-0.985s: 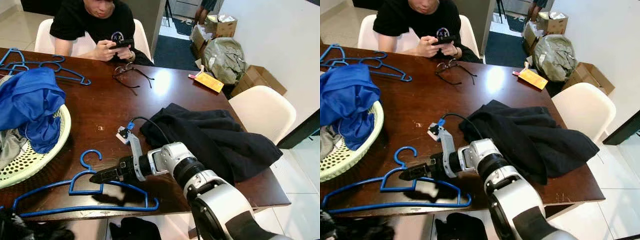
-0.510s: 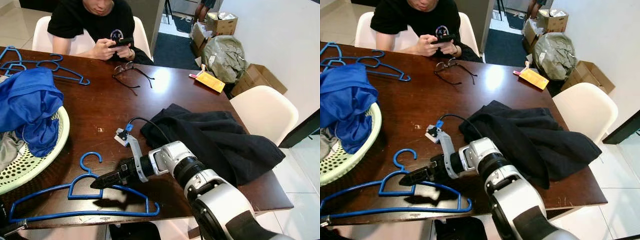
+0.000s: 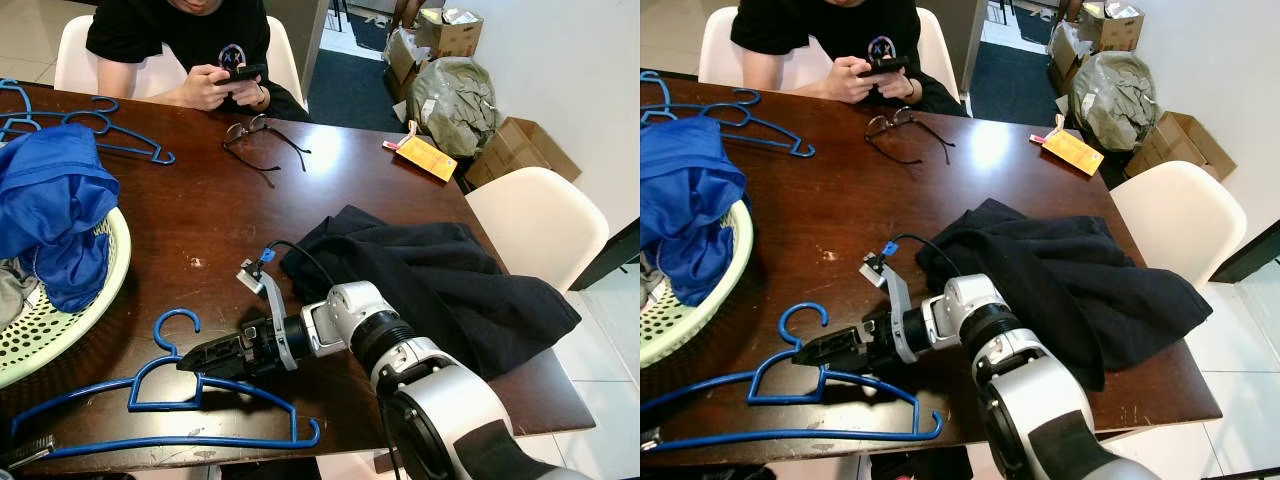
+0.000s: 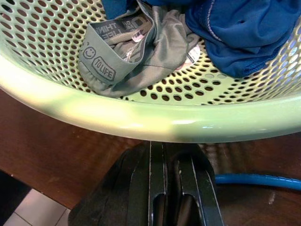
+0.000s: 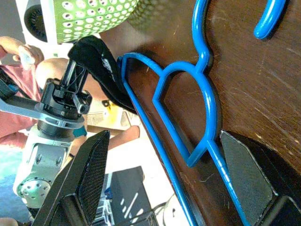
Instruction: Hang hanger
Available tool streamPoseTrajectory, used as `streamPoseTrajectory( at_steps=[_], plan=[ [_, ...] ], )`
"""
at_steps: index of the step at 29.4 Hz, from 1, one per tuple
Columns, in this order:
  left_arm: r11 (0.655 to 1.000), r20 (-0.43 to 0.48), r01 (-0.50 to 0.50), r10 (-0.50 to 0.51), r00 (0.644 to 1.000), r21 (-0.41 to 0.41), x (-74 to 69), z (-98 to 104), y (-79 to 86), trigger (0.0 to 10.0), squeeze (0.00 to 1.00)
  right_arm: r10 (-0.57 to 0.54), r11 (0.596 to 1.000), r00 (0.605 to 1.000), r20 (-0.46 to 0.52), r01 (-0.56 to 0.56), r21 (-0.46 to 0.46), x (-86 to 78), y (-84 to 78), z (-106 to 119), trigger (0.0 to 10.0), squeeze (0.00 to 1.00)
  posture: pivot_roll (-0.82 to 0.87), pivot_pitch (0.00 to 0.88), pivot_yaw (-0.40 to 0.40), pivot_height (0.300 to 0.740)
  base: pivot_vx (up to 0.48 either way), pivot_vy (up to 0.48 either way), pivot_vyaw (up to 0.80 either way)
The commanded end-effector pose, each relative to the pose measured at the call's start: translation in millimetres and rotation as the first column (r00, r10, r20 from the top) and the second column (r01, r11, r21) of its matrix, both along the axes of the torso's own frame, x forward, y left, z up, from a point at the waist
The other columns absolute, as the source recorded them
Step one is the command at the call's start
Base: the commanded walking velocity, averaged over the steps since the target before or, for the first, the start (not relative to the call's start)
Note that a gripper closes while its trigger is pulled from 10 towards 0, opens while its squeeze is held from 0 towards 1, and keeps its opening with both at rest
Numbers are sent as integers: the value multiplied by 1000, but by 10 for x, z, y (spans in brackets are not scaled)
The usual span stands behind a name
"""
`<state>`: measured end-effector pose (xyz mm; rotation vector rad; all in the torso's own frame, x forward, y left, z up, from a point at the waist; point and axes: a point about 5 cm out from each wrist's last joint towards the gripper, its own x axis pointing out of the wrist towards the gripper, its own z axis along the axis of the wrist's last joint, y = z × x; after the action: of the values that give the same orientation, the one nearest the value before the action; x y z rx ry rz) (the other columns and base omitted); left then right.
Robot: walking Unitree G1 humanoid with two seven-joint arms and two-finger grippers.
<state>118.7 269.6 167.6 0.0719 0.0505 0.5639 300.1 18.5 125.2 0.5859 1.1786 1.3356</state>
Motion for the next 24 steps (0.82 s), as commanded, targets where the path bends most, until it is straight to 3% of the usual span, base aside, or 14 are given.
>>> streamPoseTrajectory(
  at_steps=[1,11,17,24],
  plan=[
    [999,25,39,-39,999,11,29,37,-46,10000,0,0,973,985,-173,-39,-226,-271,-139,-464,10000,0,263,134,-230,735,0,0,0],
    [999,22,48,-48,999,10,45,38,-68,10000,0,71,982,978,-198,-104,-159,-290,-120,-383,10000,0,267,141,-224,735,0,0,0],
    [999,21,50,-50,999,11,49,39,-65,10000,0,87,979,978,-191,-119,-165,-293,-124,-383,10000,0,265,141,-223,735,0,0,0],
    [999,27,54,-54,998,10,68,42,-76,10000,0,108,946,990,-89,-130,-296,-316,-136,-540,10000,0,264,140,-221,735,0,0,0]
  ],
)
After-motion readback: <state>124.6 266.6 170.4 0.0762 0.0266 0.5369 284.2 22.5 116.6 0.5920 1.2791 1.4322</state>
